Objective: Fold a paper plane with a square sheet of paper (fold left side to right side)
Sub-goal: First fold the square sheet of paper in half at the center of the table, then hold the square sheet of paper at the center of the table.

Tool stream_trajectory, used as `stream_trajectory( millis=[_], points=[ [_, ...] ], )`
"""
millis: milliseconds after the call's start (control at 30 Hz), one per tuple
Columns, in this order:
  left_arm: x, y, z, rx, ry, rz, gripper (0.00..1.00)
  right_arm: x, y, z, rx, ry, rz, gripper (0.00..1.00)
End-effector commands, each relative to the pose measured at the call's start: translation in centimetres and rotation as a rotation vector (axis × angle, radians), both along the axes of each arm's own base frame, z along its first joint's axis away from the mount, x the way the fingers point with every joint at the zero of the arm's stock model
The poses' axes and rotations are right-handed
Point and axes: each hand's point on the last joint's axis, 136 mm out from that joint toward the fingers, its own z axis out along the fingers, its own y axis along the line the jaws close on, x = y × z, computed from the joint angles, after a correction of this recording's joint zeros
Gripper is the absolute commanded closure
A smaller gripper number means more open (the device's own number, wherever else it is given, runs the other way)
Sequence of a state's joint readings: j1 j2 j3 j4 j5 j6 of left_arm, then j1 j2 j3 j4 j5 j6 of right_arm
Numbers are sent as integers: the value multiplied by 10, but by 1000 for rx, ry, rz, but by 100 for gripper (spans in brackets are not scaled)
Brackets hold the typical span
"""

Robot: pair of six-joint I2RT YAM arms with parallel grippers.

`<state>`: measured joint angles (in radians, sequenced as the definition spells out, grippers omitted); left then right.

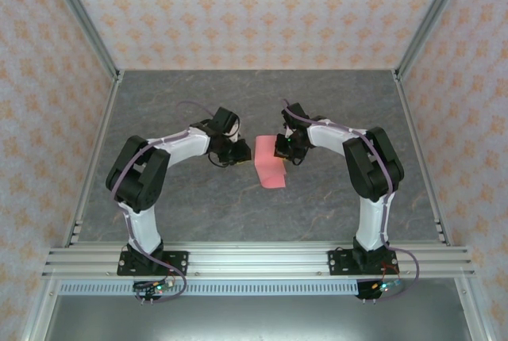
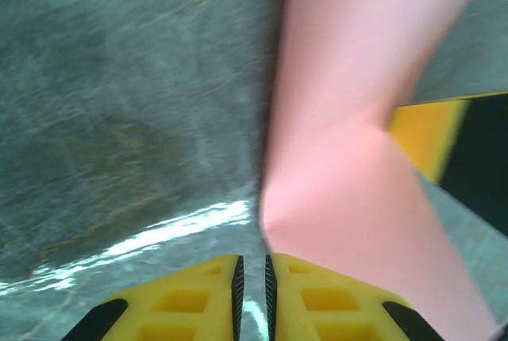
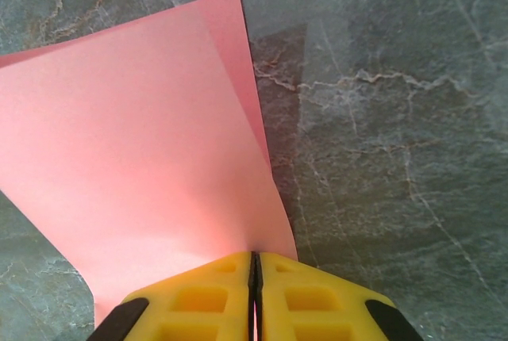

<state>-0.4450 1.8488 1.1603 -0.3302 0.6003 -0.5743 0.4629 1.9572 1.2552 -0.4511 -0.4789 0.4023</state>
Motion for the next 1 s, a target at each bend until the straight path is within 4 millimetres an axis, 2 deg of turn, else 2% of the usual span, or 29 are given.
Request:
stream_trajectory(
  millis=[0,133,200,333,600,700,867,967],
  points=[
    [10,-28,31,-115,-89,-58,81,-14,-14,-27,-97,74,4,87],
    [17,-57,32,-170,-95,-98,81,-15,-12,-27,-93,74,6,88],
    [20,-62,13,-149,-62,-100,81,-15,-13,-27,-92,75,4,88],
    [25,-65,-6,-142,-34,-91,82,-15,-10,-26,-82,73,4,88],
    [10,-49,-37,-53,34,-76,81,-9,-2,-16,-31,38,5,88],
    [3,-44,-47,-25,57,-72,82,0,6,-1,34,-6,9,88],
    [-5,-41,-57,4,82,-67,82,19,12,40,138,-104,-8,88],
    [-6,-41,-60,8,87,-66,82,24,16,48,165,-126,-16,89]
  ],
)
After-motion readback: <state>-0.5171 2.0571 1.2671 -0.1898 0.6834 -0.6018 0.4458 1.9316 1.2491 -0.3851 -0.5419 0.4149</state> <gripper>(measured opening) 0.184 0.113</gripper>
